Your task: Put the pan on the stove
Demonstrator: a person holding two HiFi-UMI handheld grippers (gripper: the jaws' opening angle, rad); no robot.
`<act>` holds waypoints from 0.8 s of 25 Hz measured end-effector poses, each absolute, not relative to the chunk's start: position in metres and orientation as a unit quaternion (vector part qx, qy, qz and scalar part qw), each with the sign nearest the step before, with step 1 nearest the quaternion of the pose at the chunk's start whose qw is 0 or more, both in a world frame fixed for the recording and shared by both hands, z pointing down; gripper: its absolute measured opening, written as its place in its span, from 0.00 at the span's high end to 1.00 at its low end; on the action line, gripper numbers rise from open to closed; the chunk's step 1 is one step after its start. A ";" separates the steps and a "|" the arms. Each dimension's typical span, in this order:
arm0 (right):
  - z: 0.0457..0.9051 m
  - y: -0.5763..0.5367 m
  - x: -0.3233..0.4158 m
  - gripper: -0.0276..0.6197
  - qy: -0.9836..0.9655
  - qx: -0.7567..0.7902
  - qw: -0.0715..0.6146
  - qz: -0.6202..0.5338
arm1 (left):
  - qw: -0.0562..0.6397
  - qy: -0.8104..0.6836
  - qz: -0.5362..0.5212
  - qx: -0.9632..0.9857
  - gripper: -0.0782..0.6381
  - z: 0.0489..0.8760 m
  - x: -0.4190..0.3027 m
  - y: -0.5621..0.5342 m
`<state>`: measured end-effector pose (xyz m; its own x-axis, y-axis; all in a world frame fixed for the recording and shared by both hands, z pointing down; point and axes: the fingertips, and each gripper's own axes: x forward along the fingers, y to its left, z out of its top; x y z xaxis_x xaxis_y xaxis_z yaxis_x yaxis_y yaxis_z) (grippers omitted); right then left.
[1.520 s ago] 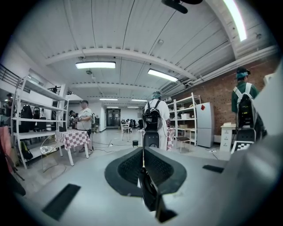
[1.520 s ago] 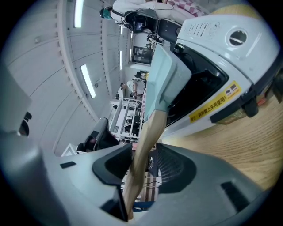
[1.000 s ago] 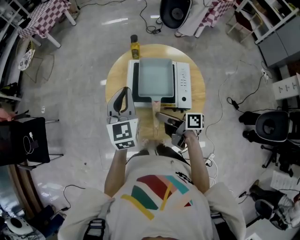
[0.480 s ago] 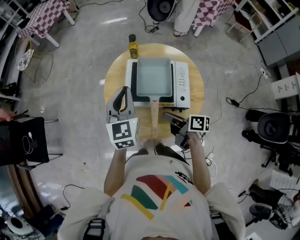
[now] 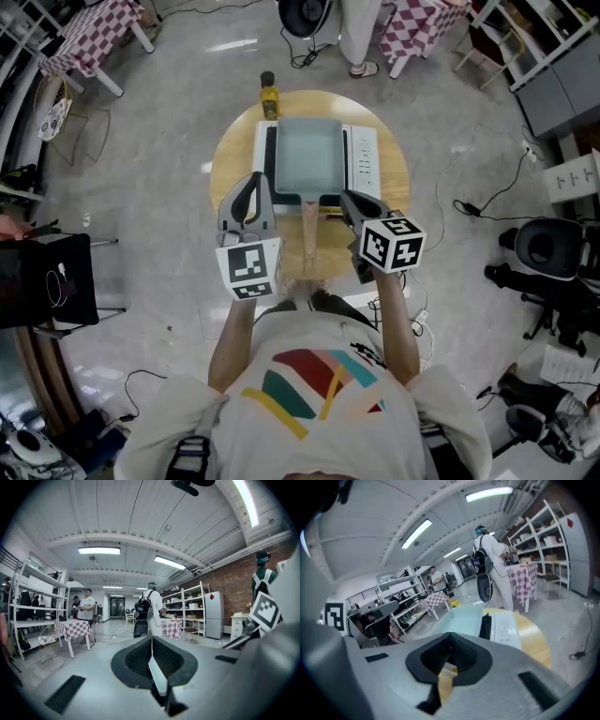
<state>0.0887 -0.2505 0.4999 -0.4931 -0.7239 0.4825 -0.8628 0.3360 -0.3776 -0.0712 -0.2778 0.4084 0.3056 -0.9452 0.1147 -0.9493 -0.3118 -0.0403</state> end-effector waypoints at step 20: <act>0.388 -0.239 0.075 0.96 -0.790 0.609 0.062 0.040 | -0.042 -0.555 0.020 0.831 0.88 0.360 -0.040 -0.257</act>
